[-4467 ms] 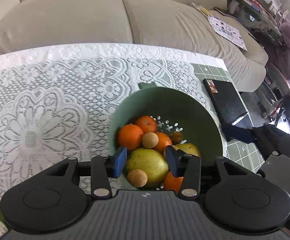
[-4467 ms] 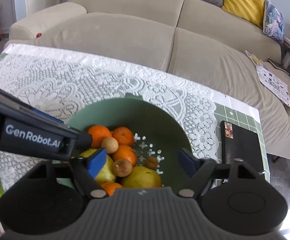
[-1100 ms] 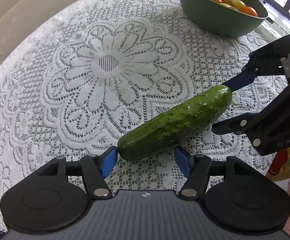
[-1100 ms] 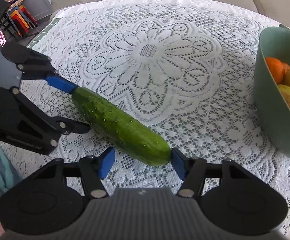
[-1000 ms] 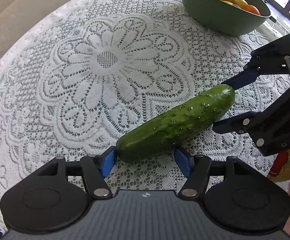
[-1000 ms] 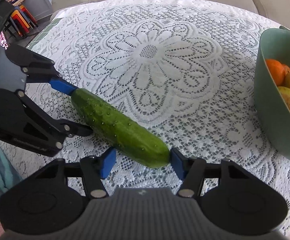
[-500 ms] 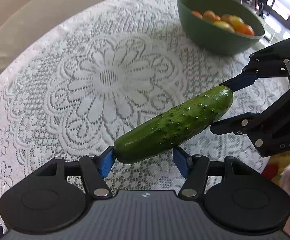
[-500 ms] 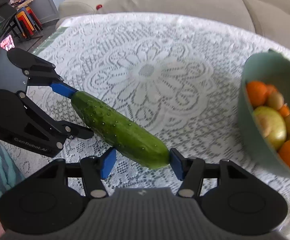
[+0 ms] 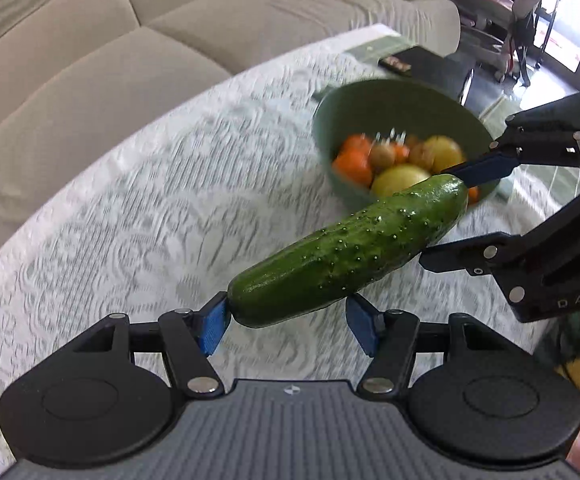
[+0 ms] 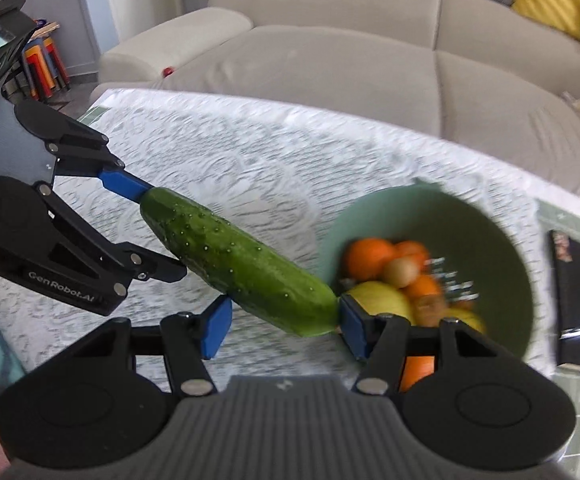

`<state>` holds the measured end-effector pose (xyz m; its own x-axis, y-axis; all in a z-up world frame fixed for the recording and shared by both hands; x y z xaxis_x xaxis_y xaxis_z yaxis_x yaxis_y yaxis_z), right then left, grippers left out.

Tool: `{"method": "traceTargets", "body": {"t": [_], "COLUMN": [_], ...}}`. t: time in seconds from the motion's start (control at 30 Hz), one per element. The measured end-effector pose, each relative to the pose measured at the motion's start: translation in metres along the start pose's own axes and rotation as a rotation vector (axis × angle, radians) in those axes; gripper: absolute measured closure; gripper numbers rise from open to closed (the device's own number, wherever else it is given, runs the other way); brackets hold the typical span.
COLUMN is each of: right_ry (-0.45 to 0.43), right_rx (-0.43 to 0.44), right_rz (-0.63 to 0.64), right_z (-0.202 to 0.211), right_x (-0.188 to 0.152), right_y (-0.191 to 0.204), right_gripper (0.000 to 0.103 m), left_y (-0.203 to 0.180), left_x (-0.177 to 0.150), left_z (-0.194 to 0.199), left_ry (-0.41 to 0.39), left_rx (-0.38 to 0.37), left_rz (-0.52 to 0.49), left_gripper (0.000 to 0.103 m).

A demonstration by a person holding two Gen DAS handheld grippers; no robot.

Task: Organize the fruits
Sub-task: 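Carry the cucumber with both tools into the green colander, then open both tools to release the cucumber and lift away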

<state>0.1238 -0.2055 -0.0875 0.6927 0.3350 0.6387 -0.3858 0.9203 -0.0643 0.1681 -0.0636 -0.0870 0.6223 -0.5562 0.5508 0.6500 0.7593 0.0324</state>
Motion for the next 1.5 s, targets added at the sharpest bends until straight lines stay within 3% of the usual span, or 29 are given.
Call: {"method": "traceTargets", "body": {"t": [0.33, 0.53, 0.93, 1.0, 1.1, 1.5], "right_ry": [-0.034, -0.029, 0.058, 0.076, 0.073, 0.090], "right_rx": [-0.056, -0.043, -0.034, -0.050, -0.041, -0.045], "right_rz": [0.015, 0.006, -0.001, -0.023, -0.071, -0.055], "right_z": [-0.001, -0.020, -0.057, -0.062, -0.064, -0.060], "right_x": [0.004, 0.011, 0.007, 0.006, 0.010, 0.012], "right_y": [-0.070, -0.101, -0.124, -0.127, -0.132, -0.110], "right_gripper": [0.046, 0.046, 0.046, 0.060, 0.060, 0.059], "left_y": [-0.032, -0.036, -0.037, -0.037, -0.035, -0.040], "left_x": [0.062, 0.085, 0.093, 0.093, 0.095, 0.088], "left_z": [-0.031, -0.050, -0.070, -0.070, -0.068, -0.050], "left_ry": [0.005, 0.029, 0.083, 0.073, 0.071, 0.041], "left_rx": [0.013, 0.040, 0.035, 0.008, -0.070, -0.042], "left_rz": [-0.013, -0.017, 0.001, 0.026, 0.086, 0.088], "left_gripper": [0.031, 0.031, 0.034, 0.042, 0.046, 0.048]}}
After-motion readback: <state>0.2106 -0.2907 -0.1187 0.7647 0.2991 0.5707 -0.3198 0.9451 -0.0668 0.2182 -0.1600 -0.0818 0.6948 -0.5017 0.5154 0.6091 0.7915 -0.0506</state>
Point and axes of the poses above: each gripper's, at about its wrist camera, not at the fingertips, and z roughly against the way its jaws point, y to its left, x to its top, the point moved 3 cm from there along -z, roughly the way its jaws point, and after that the axes turned 5 degrees about z, right-handed, at the moved point
